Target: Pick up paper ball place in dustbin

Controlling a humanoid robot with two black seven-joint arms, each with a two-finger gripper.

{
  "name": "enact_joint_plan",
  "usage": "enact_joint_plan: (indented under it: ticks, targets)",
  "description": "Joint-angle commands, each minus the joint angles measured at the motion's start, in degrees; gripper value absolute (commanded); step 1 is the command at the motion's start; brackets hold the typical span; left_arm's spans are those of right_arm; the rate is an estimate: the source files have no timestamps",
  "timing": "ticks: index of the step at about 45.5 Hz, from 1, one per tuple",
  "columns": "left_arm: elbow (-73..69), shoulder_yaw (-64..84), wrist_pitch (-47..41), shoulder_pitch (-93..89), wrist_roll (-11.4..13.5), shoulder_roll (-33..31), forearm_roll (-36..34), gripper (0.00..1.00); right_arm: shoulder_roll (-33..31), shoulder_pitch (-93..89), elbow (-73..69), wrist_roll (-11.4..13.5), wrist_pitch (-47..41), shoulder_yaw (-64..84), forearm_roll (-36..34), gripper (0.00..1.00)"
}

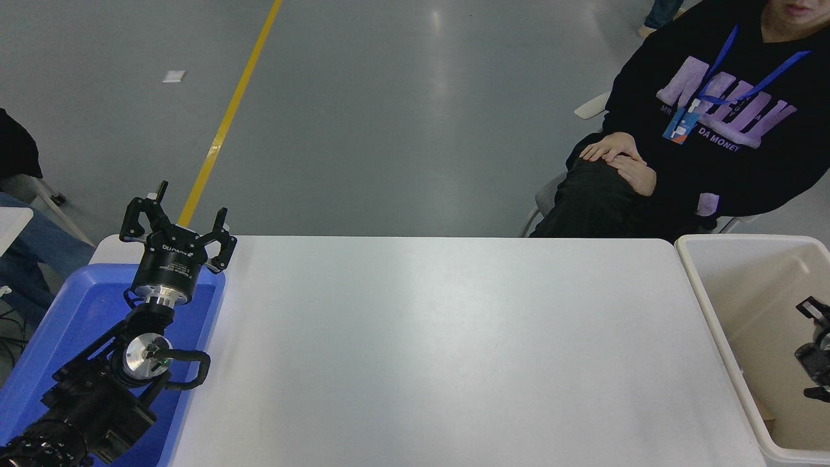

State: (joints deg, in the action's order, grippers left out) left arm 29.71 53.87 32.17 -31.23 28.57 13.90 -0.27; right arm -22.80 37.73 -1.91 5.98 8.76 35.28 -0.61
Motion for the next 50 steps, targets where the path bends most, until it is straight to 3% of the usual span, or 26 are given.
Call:
enact_joint_plan:
  ticks: [1, 11, 42, 48, 50]
  targets:
    - [0.0, 0.0, 0.0, 0.0, 0.0, 0.0, 0.0, 0.98, 0.4, -0.5, 1.2, 0.0, 4.2, -0.7, 0.0, 0.76]
    - [0.0, 0.0, 0.0, -0.1, 0.0, 0.0, 0.0, 0.98, 1.0, -1.3, 1.2, 0.0, 7.1, -0.7, 0.0, 0.82]
    - [0.0, 0.0, 0.0, 0.0, 0.0, 0.0, 0.0, 0.98, 0.7, -2.0, 0.2, 0.0, 7.2, -0.9, -0.1, 0.85]
    - [0.0, 0.0, 0.0, -0.1, 0.0, 0.0, 0.0, 0.98, 0.2, -0.1, -3.8, 0.0, 7.1, -2.1, -0.1, 0.90]
    - [0.0, 0.0, 0.0, -0.1, 0.0, 0.0, 0.0, 0.98, -0.8, 2.4, -7.2, 0.0, 6.8, -2.9, -0.1, 0.98]
